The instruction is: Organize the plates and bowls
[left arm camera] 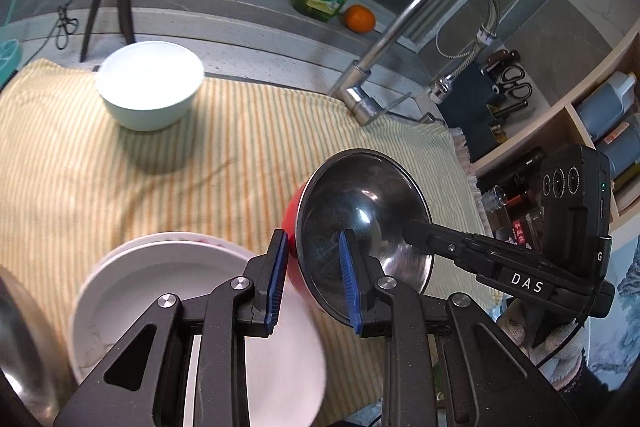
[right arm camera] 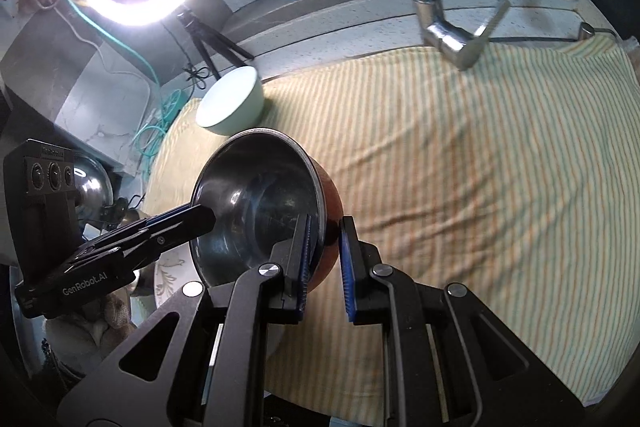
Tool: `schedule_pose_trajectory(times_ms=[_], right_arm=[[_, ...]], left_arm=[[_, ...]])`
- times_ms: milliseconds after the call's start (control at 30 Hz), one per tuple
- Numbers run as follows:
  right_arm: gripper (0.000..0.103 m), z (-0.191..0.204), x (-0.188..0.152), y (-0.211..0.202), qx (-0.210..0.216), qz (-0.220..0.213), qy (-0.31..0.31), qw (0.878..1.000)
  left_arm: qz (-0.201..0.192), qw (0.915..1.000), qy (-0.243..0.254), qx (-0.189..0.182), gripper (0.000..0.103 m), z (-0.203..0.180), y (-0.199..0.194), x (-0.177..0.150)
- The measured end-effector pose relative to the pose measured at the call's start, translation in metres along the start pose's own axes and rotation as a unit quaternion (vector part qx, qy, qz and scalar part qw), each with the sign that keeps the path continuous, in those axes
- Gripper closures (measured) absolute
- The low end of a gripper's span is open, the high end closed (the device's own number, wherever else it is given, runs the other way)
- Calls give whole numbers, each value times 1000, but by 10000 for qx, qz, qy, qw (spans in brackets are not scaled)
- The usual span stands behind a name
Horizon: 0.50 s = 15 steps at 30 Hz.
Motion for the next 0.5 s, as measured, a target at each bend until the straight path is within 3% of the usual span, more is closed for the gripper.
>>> schedule_pose_trajectory(times_ms=[500], right_arm=[[89,120,-1,45,453,223,-696,9963]], left_arm=[[-508,9962,-592,392,80,93,-79,-3]])
Point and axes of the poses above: each gripper's, at about its wrist camera, not at the fingertips, and y roughly the way its jaws point, z to its left, x to its top, the point moved 10 cm from there along y, roughly the way its jaws point, and after that the axes turned 5 degrees about x, right-handed, at the moved point
